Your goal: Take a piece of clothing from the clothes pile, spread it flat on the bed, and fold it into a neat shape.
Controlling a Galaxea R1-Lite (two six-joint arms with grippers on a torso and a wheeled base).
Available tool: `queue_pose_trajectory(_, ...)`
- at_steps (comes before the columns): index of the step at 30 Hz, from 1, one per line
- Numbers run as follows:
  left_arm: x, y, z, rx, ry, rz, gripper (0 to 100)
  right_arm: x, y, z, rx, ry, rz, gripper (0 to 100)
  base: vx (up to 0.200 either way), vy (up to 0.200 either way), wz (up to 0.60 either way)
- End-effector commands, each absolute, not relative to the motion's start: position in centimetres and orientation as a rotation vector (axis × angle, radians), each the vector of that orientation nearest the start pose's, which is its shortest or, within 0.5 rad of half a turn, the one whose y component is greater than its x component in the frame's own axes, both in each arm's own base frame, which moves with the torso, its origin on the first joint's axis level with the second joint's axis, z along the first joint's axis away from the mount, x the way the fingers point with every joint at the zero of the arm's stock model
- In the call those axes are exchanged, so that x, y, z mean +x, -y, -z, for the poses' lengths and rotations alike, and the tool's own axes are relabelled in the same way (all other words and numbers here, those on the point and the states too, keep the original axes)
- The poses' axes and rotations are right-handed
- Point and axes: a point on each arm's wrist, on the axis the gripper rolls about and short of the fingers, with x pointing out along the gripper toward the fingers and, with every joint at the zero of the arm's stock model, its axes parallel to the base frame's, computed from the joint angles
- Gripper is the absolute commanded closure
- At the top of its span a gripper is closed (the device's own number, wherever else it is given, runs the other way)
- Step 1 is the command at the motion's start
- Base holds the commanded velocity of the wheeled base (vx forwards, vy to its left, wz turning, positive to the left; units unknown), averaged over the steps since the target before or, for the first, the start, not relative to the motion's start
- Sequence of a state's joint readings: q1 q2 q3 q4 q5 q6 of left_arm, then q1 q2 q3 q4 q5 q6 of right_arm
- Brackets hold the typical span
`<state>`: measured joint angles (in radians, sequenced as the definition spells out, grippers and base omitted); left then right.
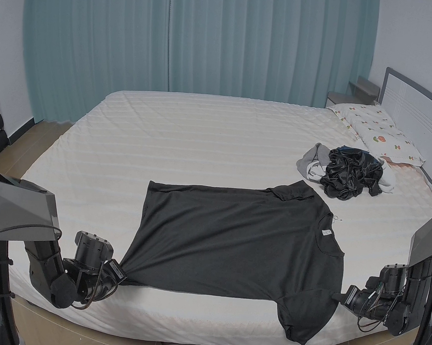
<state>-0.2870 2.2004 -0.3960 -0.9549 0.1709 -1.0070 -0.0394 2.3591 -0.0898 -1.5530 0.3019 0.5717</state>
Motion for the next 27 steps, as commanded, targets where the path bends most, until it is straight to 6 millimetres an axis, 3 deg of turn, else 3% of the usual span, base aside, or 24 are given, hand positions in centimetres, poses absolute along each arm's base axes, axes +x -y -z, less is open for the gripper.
queue_pose_trajectory(1,26.3,7.4,2.2,-0.741,-0.805,-0.310,100,23.2,0.9,3.3,0.652,-0.744,-0.028,100,0.000,0.000,0.00)
queue_pose_trajectory(6,25.7,7.2,2.1,-0.709,-0.821,-0.304,100,22.5,2.0,2.5,0.606,-0.716,-0.010,100,0.000,0.000,0.00)
queue_pose_trajectory(11,25.6,7.2,2.1,-0.703,-0.823,-0.304,100,22.6,1.9,3.3,0.611,-0.742,-0.018,100,0.000,0.000,0.00)
queue_pose_trajectory(12,25.6,7.2,2.1,-0.703,-0.823,-0.304,100,22.8,1.9,3.4,0.610,-0.745,-0.022,0,0.000,0.000,0.00)
queue_pose_trajectory(27,25.6,7.2,2.2,-0.708,-0.832,-0.294,100,25.6,0.2,4.3,0.721,-0.715,-0.062,0,0.000,0.000,0.00)
